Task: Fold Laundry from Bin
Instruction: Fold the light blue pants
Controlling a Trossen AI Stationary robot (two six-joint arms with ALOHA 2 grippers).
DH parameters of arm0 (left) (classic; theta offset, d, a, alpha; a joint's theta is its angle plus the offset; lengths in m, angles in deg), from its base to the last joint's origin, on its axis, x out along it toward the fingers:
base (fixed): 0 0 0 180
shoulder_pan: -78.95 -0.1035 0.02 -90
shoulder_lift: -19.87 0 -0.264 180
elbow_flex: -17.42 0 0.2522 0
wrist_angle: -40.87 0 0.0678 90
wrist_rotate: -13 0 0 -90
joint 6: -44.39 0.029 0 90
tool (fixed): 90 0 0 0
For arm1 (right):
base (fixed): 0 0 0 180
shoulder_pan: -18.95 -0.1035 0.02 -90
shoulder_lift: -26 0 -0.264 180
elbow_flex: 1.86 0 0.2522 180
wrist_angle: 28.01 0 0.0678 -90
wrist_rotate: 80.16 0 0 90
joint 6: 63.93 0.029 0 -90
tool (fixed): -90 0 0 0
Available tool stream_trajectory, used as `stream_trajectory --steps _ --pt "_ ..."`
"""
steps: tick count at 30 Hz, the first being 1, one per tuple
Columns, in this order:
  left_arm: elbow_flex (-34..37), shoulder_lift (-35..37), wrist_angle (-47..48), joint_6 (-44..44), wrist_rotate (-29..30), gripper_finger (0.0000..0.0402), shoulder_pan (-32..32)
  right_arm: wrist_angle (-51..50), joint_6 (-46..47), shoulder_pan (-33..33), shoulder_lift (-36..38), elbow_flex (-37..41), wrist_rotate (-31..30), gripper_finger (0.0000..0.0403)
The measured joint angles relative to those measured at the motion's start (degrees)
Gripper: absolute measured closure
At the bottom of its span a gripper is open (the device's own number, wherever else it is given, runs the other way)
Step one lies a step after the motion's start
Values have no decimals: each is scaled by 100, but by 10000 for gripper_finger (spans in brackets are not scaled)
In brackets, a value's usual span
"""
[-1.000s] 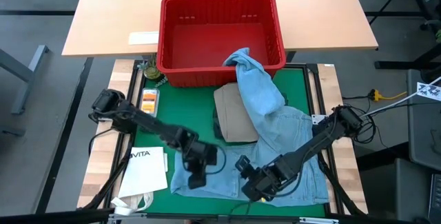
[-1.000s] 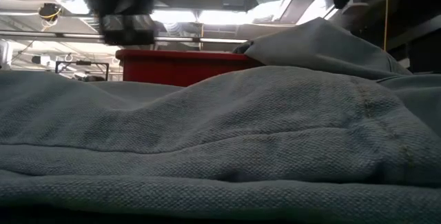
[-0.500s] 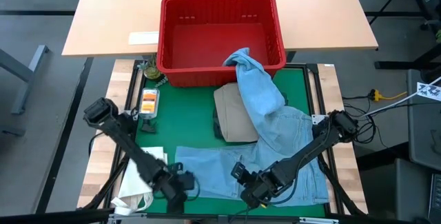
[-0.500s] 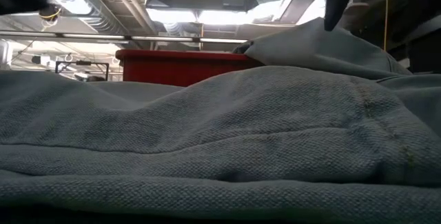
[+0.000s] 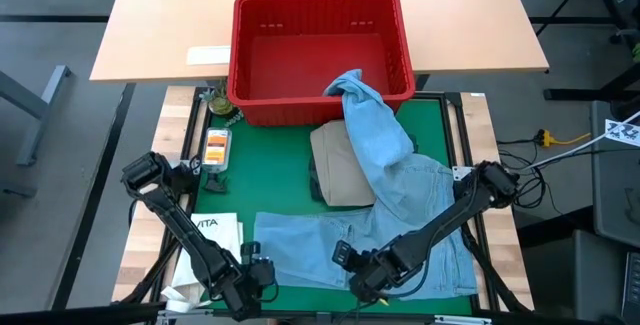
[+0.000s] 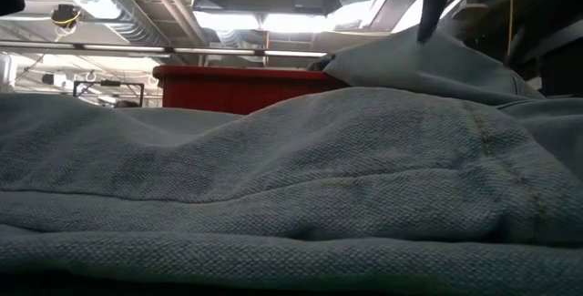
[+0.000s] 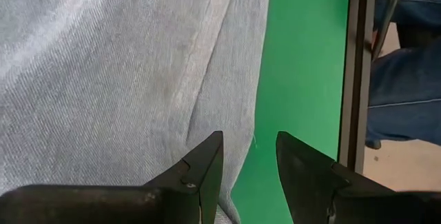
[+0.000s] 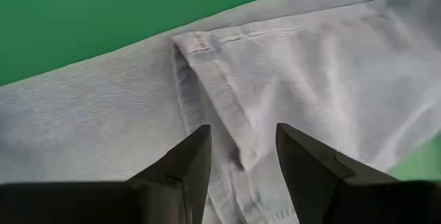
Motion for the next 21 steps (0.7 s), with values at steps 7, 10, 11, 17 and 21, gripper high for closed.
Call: stream_trajectory --steps 7,10,11,17,21 --pt "0 0 -17 -120 119 273 -9 -321 1246 -4 -123 2 247 237" --pt "0 0 -22 -125 127 273 -9 -515 2310 0 -115 3 402 237" --pt "0 0 -21 -125 132 273 -9 -492 2635 0 -115 2 546 237" --pt "0 0 -67 -151 328 273 -9 -317 4298 0 -112 4 1009 237" --pt "0 0 -88 -151 328 273 -9 -149 5277 -4 -137 2 996 237"
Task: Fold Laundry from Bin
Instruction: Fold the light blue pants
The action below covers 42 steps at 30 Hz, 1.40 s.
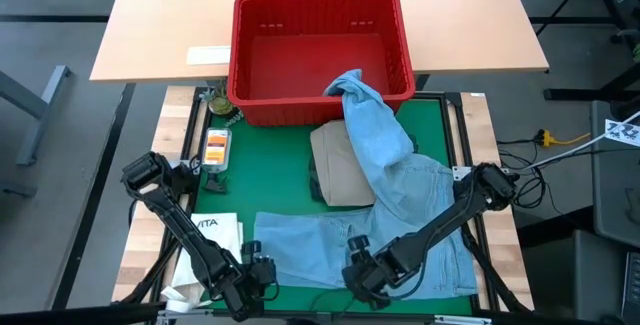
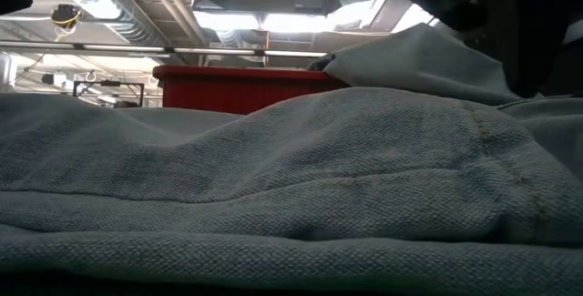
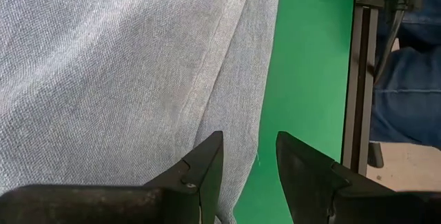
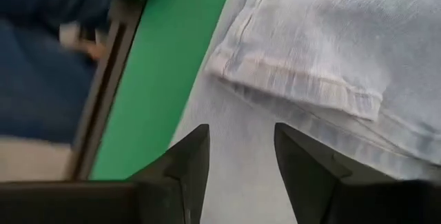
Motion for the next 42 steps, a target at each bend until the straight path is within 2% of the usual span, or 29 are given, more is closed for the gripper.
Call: stream_trajectory --steps 11,18,30,38,42 --pt "0 2 48 49 -8 273 -1 508 1504 2 -245 0 -66 237" --pt "0 2 233 497 107 273 -2 742 2210 4 -362 -4 -163 237" --pt "0 4 431 505 238 273 -2 866 2537 4 -446 0 -111 237" --pt "0 4 430 505 245 273 -2 900 2549 17 -446 0 -767 237" --pt "0 4 429 505 247 273 -2 1023 2548 46 -496 0 -904 237"
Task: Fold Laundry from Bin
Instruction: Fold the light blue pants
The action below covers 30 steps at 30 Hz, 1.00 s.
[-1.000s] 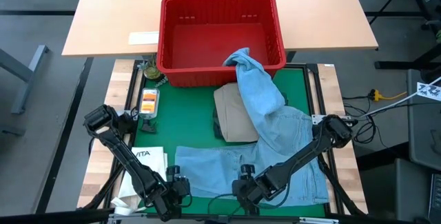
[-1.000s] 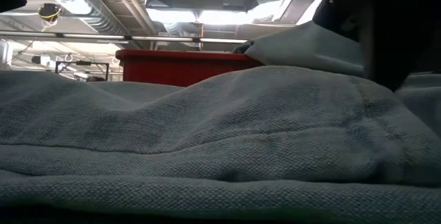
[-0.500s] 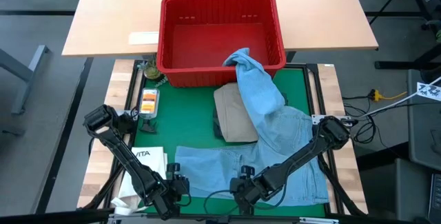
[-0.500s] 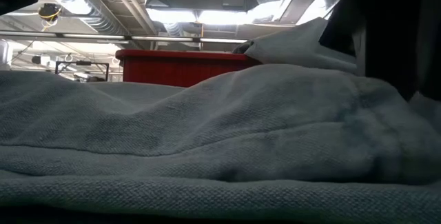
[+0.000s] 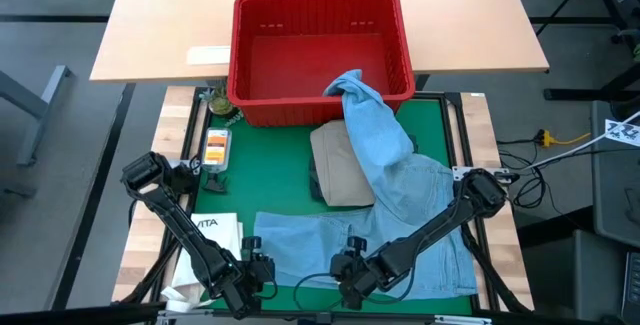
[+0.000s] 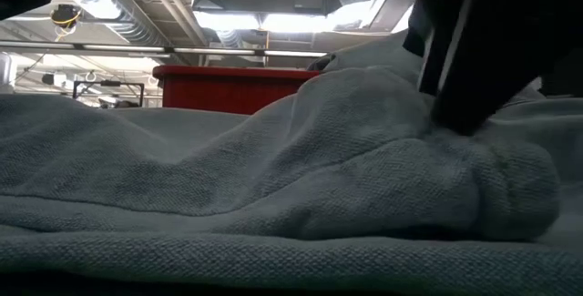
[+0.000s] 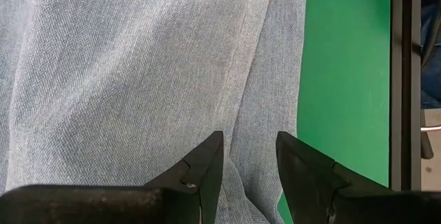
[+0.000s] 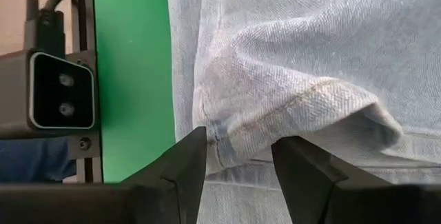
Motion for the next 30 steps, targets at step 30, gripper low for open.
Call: stream_trajectory --steps 30 --pt "0 158 -2 -15 -258 273 -72 -1607 -105 -175 646 -2 1235 397"
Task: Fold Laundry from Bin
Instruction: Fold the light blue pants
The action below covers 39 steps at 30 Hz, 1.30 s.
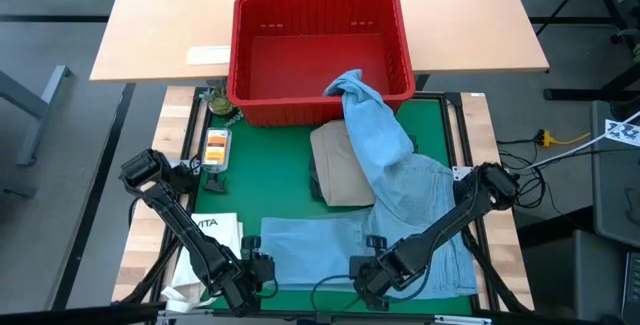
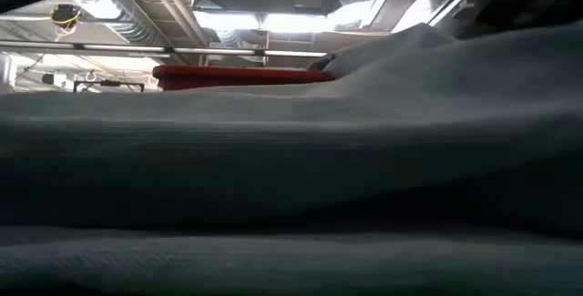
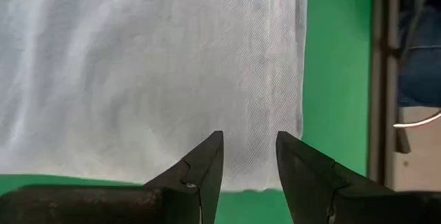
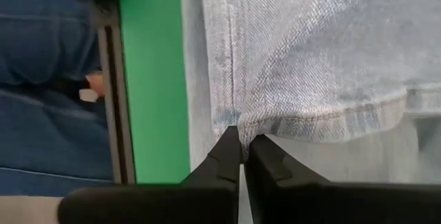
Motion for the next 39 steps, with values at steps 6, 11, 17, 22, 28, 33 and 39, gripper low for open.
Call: stream_trajectory --steps 6,11,17,22,28,33,39 --pt "0 128 0 2 90 273 -70 -158 153 -187 53 -2 203 391" --pt "0 97 -26 2 41 273 -184 -231 284 -381 9 -2 211 397" --pt "0 89 -32 2 -125 273 -203 -286 538 -484 6 -2 327 395" --pt "0 -13 -297 4 -121 273 -184 -281 532 -511 0 -2 0 392" --pt "0 -309 -395 0 -151 273 -108 -279 385 -509 0 -2 -32 391" --pt "0 -431 -441 4 -172 273 -93 -281 365 -507 0 -2 241 391" --pt "-1 -768 -457 334 -439 273 -89 -248 365 -507 -142 -2 423 391"
